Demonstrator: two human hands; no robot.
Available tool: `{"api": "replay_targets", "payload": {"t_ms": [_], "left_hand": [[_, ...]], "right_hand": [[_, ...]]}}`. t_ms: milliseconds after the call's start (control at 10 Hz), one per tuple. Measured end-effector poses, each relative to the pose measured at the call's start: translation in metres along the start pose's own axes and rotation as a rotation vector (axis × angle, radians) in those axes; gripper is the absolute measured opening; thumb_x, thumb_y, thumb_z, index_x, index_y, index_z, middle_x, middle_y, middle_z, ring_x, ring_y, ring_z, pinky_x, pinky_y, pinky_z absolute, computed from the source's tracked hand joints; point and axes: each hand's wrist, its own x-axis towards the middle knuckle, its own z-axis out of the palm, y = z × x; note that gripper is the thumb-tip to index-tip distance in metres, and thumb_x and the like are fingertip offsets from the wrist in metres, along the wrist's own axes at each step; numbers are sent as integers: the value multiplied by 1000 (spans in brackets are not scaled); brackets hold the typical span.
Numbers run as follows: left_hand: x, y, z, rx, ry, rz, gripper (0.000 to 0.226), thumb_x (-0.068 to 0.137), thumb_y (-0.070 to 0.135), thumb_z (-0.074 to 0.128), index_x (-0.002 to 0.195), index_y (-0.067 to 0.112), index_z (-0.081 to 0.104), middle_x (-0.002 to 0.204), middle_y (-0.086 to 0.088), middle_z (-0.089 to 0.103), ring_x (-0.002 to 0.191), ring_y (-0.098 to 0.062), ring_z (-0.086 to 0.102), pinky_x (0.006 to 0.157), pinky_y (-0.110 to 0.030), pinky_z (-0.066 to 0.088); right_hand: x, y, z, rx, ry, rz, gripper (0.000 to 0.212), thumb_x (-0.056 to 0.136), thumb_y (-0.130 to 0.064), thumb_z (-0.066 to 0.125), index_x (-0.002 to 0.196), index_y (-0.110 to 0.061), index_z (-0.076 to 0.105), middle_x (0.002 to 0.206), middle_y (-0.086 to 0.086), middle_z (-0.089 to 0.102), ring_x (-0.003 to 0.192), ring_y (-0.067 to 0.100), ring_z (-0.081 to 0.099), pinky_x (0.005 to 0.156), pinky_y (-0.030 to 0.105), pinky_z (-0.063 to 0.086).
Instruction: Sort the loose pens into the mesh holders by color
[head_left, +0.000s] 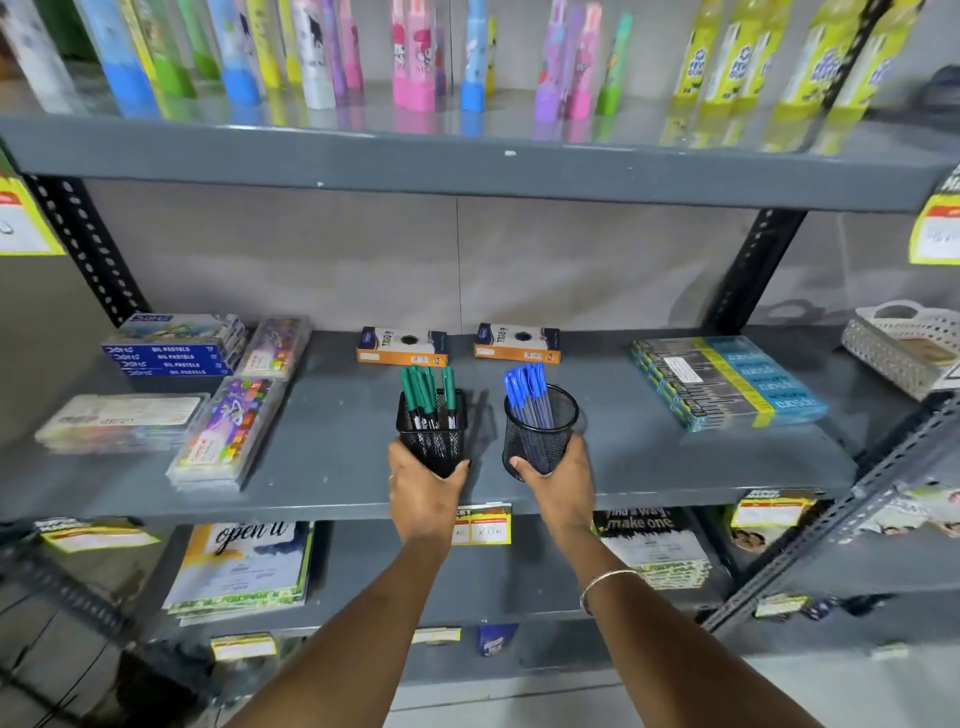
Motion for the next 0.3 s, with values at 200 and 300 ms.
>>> {"api": "replay_targets", "payload": {"t_ms": [200,300], "left_hand": [[-2,1,-5,-60,-51,21,104,62,26,85,140,9,19,135,-13,46,122,-32,43,93,-49,41],[-4,-1,-8,-60,17,104,114,63,26,84,145,2,8,147,-20,27,134,-34,22,105,-50,27]], "right_hand": [[-13,-13,-11,99,-53,65,96,73,-33,78,145,-3,24,149,13,35,141,28,31,111,40,33],[-21,-18,-18,176,-12,55,98,81,-36,69,151,-5,8,159,10,14,148,22,12,117,34,18]]}}
